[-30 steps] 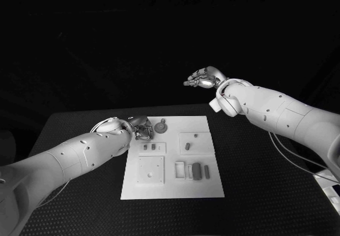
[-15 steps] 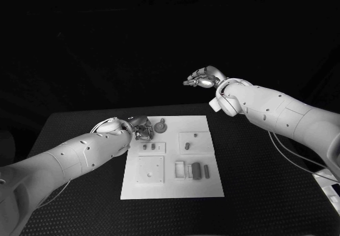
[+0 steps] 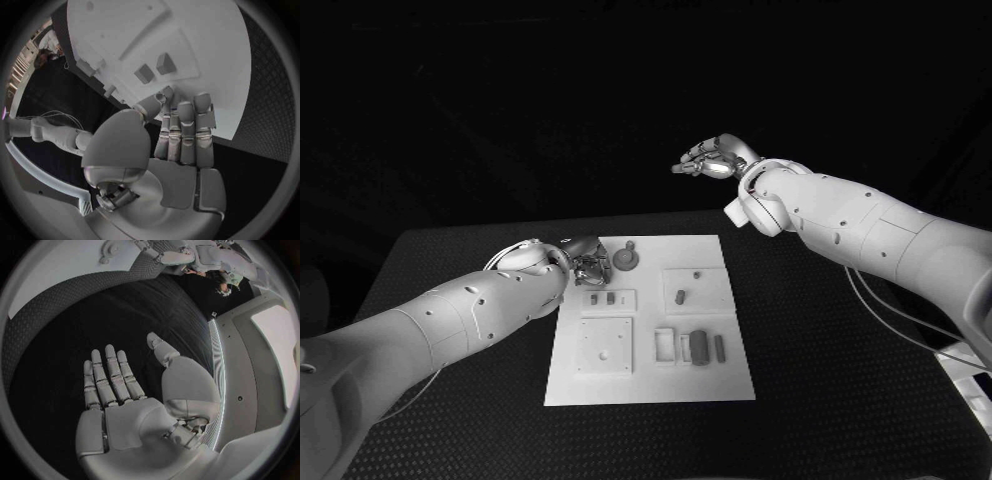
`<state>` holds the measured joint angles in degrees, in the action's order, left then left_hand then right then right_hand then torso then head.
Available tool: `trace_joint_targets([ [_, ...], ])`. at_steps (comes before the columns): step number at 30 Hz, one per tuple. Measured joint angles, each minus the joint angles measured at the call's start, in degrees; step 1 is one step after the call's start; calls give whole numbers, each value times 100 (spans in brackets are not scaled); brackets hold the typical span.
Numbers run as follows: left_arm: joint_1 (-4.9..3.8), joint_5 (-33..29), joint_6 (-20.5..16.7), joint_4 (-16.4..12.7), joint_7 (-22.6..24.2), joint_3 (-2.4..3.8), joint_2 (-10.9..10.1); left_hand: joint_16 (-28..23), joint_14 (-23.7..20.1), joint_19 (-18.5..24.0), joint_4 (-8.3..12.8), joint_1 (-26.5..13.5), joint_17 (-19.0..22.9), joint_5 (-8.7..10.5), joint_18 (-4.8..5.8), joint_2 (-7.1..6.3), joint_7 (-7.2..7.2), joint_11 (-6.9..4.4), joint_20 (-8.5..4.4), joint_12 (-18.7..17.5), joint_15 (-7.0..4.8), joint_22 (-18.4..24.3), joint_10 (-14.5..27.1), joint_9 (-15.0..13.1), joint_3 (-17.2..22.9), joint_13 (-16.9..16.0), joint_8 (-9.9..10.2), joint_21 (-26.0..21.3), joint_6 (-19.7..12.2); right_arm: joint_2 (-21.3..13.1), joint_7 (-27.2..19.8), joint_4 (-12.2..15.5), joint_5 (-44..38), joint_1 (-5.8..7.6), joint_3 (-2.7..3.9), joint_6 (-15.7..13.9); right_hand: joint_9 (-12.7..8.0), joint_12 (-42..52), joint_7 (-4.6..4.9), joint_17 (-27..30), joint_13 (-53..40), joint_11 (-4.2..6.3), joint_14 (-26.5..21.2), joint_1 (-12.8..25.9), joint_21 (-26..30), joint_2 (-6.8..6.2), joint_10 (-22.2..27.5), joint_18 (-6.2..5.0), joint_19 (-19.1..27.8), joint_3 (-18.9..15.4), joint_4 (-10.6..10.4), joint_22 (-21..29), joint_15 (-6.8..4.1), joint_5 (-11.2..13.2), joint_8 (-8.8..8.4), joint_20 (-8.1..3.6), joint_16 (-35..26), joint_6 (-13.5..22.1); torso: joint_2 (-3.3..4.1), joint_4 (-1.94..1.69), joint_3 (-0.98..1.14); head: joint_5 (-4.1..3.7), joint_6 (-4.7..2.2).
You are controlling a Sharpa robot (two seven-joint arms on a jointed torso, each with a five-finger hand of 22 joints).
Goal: Assemble the parts on the task board
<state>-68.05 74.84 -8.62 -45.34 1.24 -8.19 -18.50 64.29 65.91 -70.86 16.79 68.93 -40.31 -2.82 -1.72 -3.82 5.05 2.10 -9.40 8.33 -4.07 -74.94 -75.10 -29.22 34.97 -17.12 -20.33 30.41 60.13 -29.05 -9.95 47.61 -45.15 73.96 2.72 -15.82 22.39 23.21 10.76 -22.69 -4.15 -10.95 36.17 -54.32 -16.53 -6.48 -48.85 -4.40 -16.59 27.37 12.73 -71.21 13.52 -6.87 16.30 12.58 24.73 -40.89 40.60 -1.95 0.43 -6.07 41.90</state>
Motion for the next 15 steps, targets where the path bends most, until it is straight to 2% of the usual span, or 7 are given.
trace_joint_targets([
  [4,12,0,-16,20,0,-24,12,0,0,0,0,0,-6,0,0,0,0,0,0,0,0,0,0,8,0,-1,13,0,0,2,0,-1,0,0,0,1,0,0,0,0,0,0,0,0,0,0,0,0,0,0,0,0,0,0,21,0,0,0,0,0,-1,-5,10],
  [15,21,-38,-42,16,1,-30,6,0,0,0,0,3,-6,0,0,-3,6,0,1,-36,0,1,1,14,0,-17,19,0,-5,3,-1,-1,0,0,0,4,-5,0,0,1,-1,0,0,0,0,0,0,0,0,0,0,-5,0,0,21,0,0,0,-2,-3,-2,-18,29],
])
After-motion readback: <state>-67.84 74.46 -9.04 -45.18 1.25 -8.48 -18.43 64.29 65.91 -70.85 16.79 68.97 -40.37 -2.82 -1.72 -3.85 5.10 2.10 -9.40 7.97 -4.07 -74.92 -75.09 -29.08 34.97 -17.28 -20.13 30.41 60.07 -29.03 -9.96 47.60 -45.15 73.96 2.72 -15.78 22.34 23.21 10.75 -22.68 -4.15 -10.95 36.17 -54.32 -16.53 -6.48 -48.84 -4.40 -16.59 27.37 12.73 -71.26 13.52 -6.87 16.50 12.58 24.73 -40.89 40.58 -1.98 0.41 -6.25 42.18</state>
